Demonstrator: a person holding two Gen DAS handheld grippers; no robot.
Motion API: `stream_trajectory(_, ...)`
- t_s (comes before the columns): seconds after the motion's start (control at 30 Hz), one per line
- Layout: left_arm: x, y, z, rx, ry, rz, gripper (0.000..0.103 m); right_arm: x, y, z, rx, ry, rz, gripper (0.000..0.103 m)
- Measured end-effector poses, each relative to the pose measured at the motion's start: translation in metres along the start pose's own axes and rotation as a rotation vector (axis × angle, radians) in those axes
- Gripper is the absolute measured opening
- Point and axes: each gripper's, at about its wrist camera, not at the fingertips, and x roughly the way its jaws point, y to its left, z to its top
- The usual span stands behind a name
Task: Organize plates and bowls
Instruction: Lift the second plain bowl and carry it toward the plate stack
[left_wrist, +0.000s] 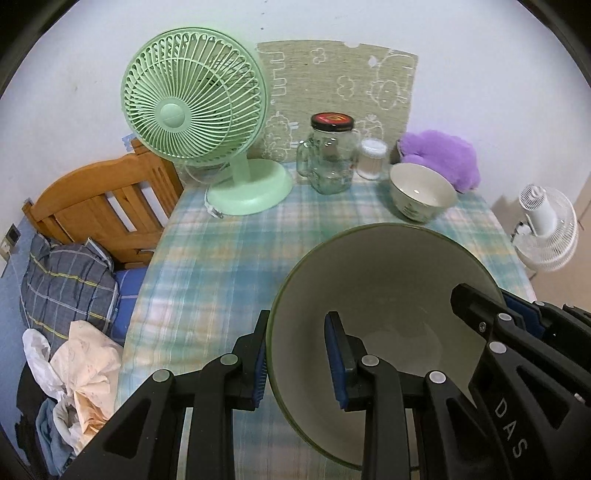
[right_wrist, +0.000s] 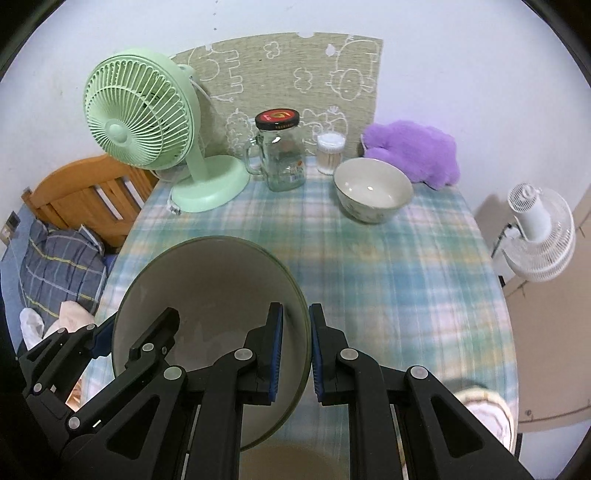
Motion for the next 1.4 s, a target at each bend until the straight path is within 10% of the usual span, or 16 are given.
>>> stream_trajectory(0.6, -0.033, -0.023, -0.073, 0.089, 0.04, -0.097, 0.027, -0.05, -0.017, -0.09, 0.083, 0.038, -0.069, 0.017)
stream_trajectory(1.4, 0.003, -0.037, -0.115, 0.158, 0.186, -0.122, 0.027, -0.016, -0.026, -0.139, 0.1, 0.187, -0.123, 0.017)
